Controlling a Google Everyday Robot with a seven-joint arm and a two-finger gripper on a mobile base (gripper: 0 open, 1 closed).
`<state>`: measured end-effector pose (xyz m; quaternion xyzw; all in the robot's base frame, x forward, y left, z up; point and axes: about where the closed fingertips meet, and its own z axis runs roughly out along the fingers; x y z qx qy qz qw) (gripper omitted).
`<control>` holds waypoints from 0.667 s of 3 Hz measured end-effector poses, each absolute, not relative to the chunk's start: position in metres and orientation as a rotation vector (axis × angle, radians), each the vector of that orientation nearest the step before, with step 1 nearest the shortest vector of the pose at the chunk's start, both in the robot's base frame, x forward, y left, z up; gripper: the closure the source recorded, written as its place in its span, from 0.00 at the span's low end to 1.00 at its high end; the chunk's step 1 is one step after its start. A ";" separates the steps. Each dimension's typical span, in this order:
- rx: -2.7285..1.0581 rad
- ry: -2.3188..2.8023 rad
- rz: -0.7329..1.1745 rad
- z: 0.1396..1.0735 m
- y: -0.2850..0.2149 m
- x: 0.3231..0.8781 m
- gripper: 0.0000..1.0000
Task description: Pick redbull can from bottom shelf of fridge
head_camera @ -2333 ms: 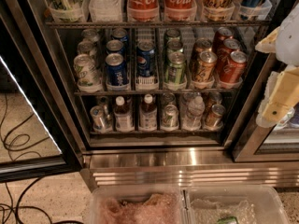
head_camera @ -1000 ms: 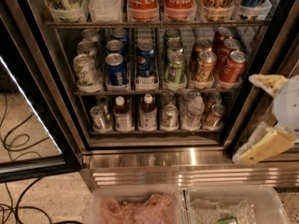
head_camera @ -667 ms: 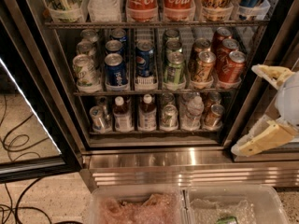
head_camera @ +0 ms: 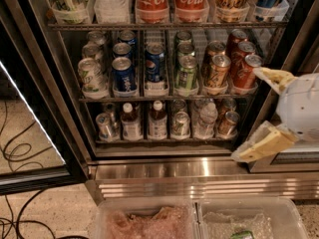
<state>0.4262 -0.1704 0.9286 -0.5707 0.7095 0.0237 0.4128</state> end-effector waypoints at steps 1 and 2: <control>-1.409 1.634 0.110 0.919 -0.125 0.440 0.00; -1.349 1.519 0.165 0.910 -0.078 0.454 0.00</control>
Offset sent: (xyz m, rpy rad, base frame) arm 0.0456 0.1483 -0.0279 0.3560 -0.2574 0.1418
